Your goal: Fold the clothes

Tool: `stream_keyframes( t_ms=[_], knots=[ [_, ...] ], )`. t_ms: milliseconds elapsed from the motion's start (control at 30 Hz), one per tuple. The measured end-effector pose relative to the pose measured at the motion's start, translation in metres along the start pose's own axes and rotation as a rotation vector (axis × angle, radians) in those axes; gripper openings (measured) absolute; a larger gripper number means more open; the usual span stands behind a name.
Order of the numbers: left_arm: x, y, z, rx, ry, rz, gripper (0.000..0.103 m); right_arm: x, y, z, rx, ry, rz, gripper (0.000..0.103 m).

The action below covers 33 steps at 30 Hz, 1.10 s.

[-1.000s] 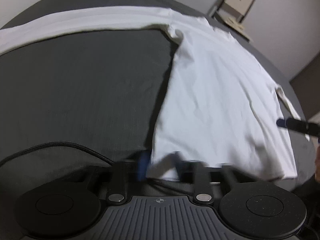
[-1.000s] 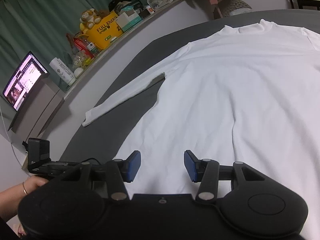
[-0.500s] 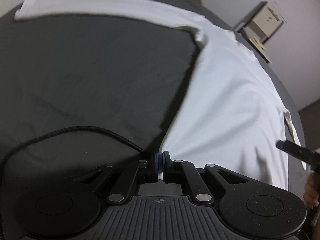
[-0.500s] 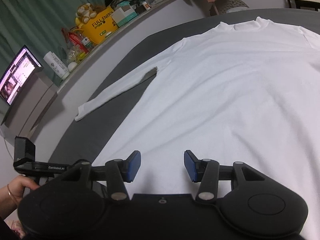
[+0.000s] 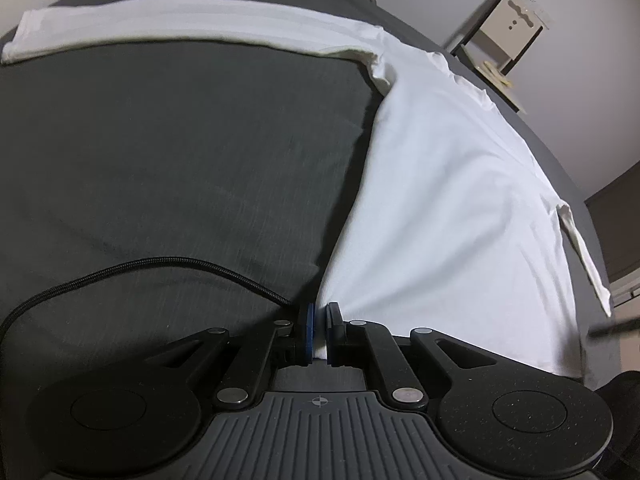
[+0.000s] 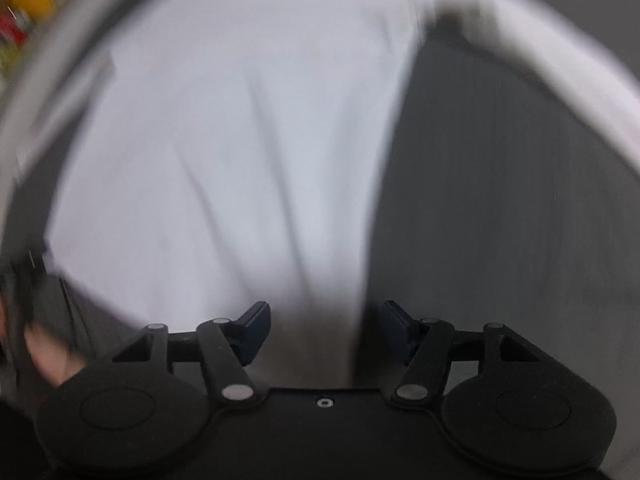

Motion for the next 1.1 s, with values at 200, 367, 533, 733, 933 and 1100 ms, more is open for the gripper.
stream_keyframes(
  t_ms=[200, 367, 533, 733, 933, 1100],
  knots=[
    [0.004, 0.001, 0.001, -0.012, -0.058, -0.043, 0.004, 0.002, -0.031, 0.019, -0.183, -0.040, -0.062, 0.038],
    [0.007, 0.003, 0.001, -0.019, -0.107, -0.079, 0.004, 0.002, -0.037, 0.017, -0.181, -0.063, 0.023, 0.004],
    [0.013, 0.016, 0.000, -0.017, -0.149, -0.077, 0.004, -0.006, -0.029, 0.027, -0.211, -0.014, 0.025, 0.003],
    [0.009, 0.014, 0.003, -0.065, -0.183, -0.116, 0.004, -0.007, -0.046, 0.033, -0.268, -0.015, 0.037, 0.003],
    [0.005, 0.027, -0.003, -0.061, -0.207, -0.139, 0.004, -0.023, -0.045, 0.035, -0.290, 0.051, -0.004, 0.003],
    [0.004, 0.032, -0.005, -0.070, -0.196, -0.110, 0.004, -0.031, -0.047, 0.034, -0.313, 0.113, -0.034, 0.003]
  ],
)
Point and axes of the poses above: each gripper's, at about its wrist camera, not at the fingertips, and y roughly against the way its jaws point, x to its right, z to its underside, the point moved 10 cm from there along -y, roughly the way its jaws point, and after that the axes turned 9 degrees about -x, right-handed, at the moved point
